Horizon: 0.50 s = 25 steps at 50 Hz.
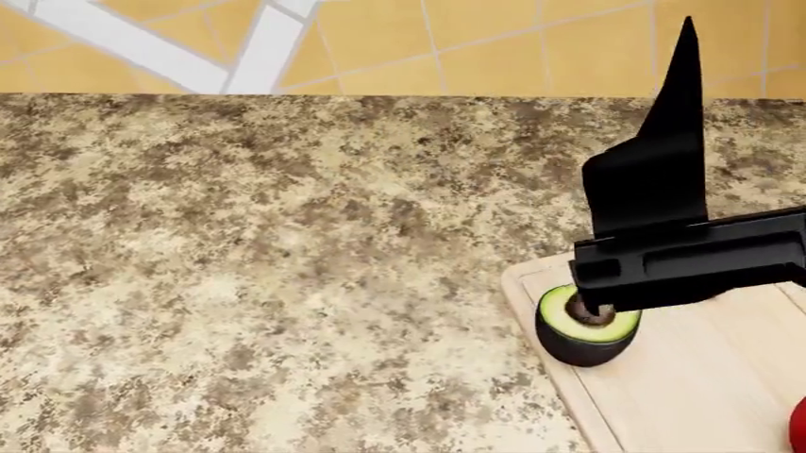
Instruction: Place the avocado, onion, tomato and bell pepper on the cutting board.
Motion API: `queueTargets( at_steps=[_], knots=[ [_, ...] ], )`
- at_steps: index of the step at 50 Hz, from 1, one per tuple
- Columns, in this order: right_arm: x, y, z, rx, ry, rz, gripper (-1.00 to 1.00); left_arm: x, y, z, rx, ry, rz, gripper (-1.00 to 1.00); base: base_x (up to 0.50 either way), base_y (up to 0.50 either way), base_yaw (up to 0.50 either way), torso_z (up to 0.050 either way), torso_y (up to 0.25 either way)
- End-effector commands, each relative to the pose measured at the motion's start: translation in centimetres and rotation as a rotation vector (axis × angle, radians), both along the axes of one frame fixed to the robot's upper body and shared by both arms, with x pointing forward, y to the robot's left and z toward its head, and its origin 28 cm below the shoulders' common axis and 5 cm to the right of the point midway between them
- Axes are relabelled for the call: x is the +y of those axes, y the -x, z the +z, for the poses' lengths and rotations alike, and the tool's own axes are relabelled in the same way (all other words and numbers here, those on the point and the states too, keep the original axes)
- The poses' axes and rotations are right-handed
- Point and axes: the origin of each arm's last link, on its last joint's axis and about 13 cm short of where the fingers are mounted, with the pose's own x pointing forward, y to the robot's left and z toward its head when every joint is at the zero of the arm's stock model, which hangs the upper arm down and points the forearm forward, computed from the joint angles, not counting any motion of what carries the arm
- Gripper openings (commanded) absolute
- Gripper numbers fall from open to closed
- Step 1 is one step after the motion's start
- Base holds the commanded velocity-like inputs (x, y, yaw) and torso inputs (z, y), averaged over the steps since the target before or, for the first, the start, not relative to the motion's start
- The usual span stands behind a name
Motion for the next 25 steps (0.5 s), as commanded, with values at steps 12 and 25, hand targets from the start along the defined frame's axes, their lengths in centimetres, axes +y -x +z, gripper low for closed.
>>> queueTargets(
  at_steps=[12,25],
  knots=[
    [-0.92,0.65,0.92,-0.025,-0.009,-0.047,1.00,-0.07,0.13,0.34,-0.011,0.020,-0.002,-1.00,0.00,-0.21,0.00,0.000,0.000],
    [-0.82,0.66,0.89,-0.024,-0.005,-0.042,1.00,-0.07,-0.09,0.27,-0.009,0.015,-0.007,-1.00,0.00,-0.21,0.00,0.000,0.000]
  ],
)
